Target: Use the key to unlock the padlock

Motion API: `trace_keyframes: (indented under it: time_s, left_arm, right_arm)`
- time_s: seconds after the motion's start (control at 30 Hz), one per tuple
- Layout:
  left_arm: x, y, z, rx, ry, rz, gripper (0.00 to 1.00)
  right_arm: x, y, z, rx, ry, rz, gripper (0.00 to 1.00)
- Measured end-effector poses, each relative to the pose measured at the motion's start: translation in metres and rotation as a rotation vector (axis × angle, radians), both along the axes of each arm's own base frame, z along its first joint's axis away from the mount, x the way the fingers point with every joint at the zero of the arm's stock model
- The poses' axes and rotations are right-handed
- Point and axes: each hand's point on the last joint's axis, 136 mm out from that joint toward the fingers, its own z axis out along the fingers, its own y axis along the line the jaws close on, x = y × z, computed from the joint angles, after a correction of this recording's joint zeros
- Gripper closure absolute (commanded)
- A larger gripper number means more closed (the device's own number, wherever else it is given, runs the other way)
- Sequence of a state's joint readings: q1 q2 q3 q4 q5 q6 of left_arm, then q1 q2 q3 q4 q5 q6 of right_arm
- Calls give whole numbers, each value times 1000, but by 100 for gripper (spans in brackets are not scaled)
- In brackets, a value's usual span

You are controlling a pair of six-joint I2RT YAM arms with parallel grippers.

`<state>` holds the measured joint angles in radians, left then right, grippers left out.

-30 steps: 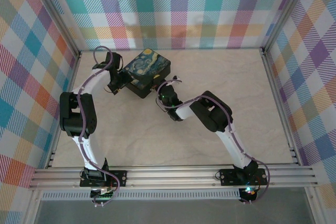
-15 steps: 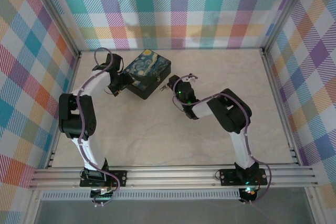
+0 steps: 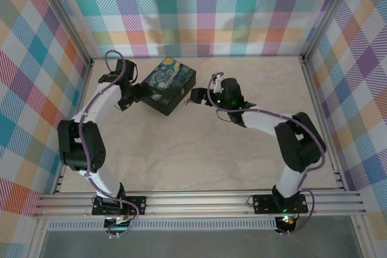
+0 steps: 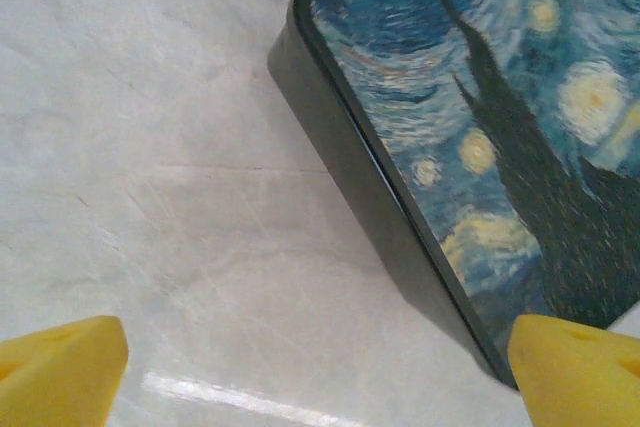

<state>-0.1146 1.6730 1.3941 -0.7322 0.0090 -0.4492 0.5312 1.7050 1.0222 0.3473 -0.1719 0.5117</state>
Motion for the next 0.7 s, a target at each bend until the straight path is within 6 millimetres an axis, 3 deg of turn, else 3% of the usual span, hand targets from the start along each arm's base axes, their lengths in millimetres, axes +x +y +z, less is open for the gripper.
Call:
trace_keyframes:
  time_s: [0.13, 0.3, 0.43, 0.7]
  left_arm:
    - [-7, 14, 9, 74, -104, 4, 0]
    - [-37, 42, -9, 229, -263, -4, 0]
    - [-39, 50, -20, 343, -378, -71, 0]
    - [-53, 53, -74, 427, -465, -145, 0]
  right_arm:
    - [-9, -55, 13, -127, -29, -20, 0]
    - [-25, -143, 15, -233, -33, -146, 0]
    - [-42, -188, -1, -294, -7, -227, 0]
    - [-79, -257, -57, -438, 2, -404, 0]
